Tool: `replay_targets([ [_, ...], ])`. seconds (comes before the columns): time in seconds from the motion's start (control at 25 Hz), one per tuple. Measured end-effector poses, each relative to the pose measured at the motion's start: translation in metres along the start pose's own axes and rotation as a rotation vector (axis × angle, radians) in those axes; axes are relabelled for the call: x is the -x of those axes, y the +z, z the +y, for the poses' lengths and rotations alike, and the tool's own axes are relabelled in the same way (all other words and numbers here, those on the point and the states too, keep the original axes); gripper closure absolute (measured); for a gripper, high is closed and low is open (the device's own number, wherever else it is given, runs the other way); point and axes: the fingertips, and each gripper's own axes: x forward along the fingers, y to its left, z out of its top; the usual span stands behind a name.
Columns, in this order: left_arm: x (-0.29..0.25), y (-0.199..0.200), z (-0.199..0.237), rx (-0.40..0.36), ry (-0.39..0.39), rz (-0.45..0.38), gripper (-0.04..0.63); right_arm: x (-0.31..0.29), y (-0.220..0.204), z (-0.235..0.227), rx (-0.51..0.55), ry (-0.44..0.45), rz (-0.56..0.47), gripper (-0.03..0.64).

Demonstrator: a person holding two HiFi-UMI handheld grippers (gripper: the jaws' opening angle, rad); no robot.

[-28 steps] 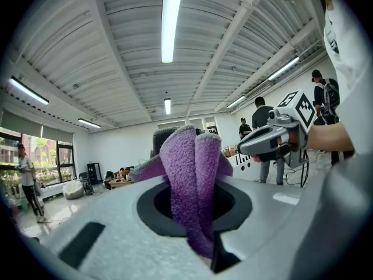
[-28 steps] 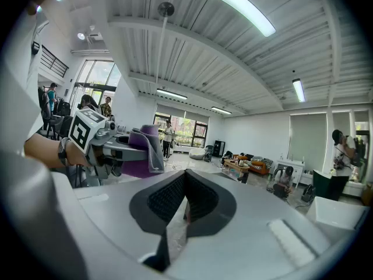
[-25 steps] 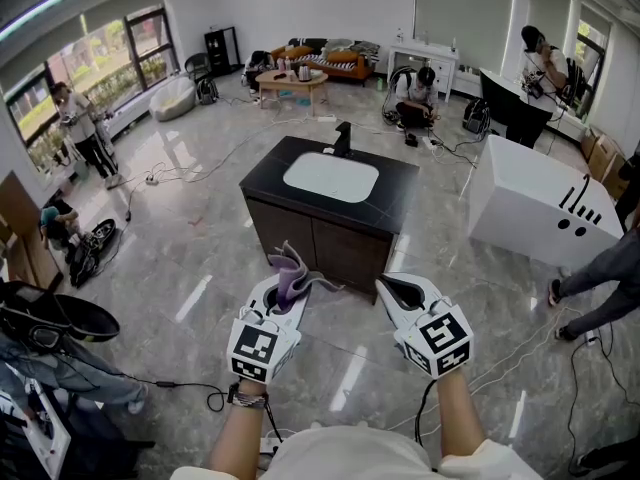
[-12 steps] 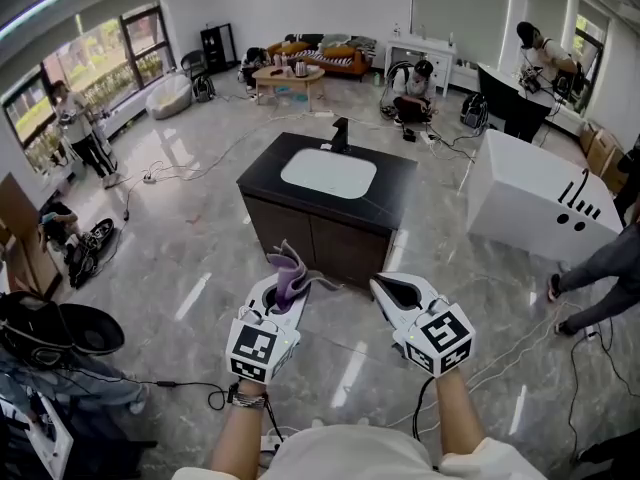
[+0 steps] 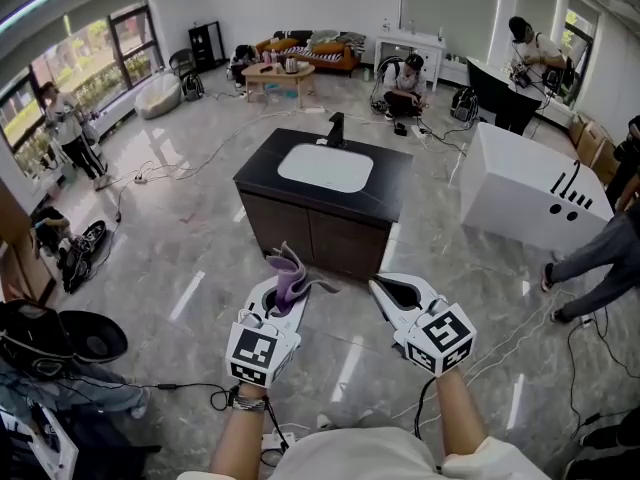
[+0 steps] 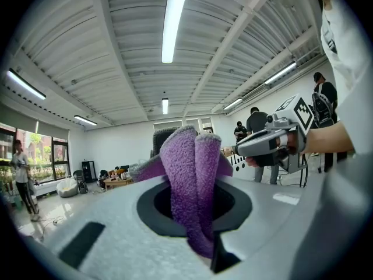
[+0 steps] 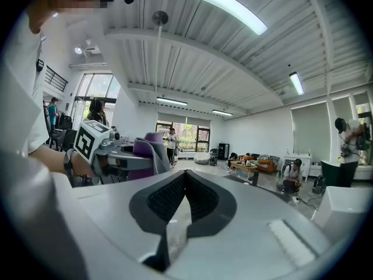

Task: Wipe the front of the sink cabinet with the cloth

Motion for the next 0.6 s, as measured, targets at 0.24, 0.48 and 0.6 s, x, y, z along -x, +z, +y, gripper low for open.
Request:
replay_targets([
  [0.24,0.019,-0.014,-0.003,0.012,-0.039,0.007,0.543,-0.001,-0.014,0.030,0.049,-0.014,0.014,0.611],
  [0.48,0.016,-0.021,0.000,0.012,-0.062,0.008,0.543,-0.005,-0.017,0.023,-0.012,-0.044,0.007,0.611],
  [0.6,0.002,-0.025,0.005,0.011,-0.070,0.009,0.543,-0.013,-0.020,0.012,-0.022,-0.042,0.005,0.611],
])
